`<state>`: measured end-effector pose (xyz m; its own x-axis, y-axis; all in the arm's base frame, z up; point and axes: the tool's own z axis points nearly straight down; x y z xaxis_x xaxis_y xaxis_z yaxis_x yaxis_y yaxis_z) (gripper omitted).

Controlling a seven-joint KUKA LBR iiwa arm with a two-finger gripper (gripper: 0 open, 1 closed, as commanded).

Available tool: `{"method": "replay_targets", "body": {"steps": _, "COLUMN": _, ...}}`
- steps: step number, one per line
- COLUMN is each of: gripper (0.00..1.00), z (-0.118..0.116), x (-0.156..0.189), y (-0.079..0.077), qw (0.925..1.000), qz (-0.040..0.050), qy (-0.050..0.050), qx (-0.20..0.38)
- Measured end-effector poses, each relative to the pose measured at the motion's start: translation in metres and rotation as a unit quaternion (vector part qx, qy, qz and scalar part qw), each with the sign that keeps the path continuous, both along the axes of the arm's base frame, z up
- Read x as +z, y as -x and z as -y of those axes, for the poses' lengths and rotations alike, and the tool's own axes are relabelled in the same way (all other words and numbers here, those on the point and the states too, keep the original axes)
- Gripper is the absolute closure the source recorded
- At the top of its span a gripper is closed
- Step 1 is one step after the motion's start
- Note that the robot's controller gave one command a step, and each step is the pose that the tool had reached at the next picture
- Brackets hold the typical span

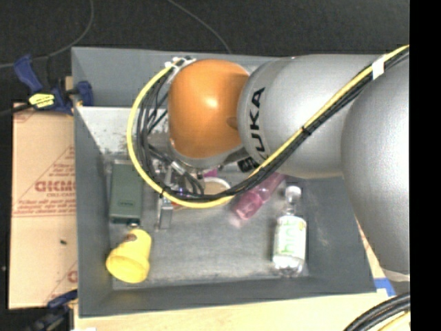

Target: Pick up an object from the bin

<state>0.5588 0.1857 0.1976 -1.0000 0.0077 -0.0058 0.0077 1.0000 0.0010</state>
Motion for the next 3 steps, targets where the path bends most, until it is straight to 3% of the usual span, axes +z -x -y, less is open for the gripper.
{"method": "replay_targets", "body": {"steps": 1, "gripper": 0.00, "z": 0.011, "x": -0.040, "y": -0.034, "qw": 0.9976, "qz": 0.0012, "qy": -0.002, "qx": -0.069}}
{"method": "replay_targets", "body": {"steps": 2, "gripper": 0.00, "z": 0.037, "x": -0.023, "y": -0.033, "qw": 0.9995, "qz": 0.0018, "qy": 0.000, "qx": 0.032}}
{"method": "replay_targets", "body": {"steps": 3, "gripper": 0.00, "z": 0.037, "x": -0.067, "y": -0.063, "qw": 0.9990, "qz": 0.0044, "qy": -0.003, "qx": -0.044}}
